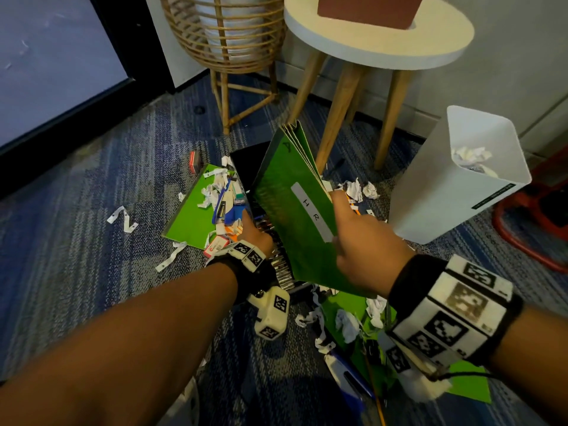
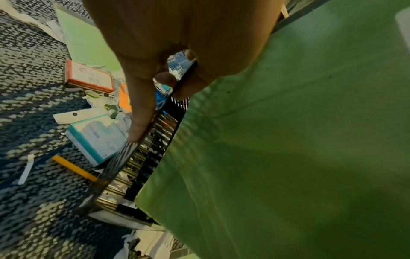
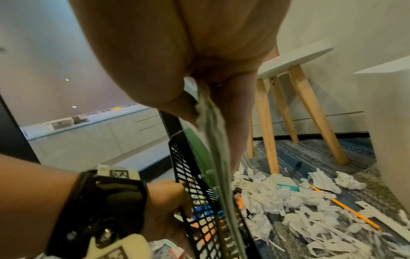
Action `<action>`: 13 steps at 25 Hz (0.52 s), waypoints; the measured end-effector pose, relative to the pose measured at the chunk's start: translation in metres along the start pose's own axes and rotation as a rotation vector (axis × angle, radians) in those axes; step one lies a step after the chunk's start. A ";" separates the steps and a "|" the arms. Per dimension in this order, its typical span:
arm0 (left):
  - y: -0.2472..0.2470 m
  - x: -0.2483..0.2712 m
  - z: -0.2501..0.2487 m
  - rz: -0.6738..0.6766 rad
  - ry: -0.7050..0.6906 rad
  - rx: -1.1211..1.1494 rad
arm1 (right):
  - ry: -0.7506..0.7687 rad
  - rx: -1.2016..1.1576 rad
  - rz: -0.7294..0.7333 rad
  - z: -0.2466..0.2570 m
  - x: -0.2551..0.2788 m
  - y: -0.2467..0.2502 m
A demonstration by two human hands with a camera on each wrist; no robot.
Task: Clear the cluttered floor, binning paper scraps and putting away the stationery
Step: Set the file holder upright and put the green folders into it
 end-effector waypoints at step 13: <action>-0.049 0.031 -0.017 0.219 -0.108 -0.156 | -0.233 -0.180 0.096 -0.060 -0.031 -0.042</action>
Point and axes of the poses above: each hand's wrist, its own x-axis away from the middle knuckle, its own y-axis out of the back of the hand, z = x × y, the point moved 7 cm from there along -x, towards the middle knuckle, and after that the axes turned 3 degrees about y, right-handed, at the moved point
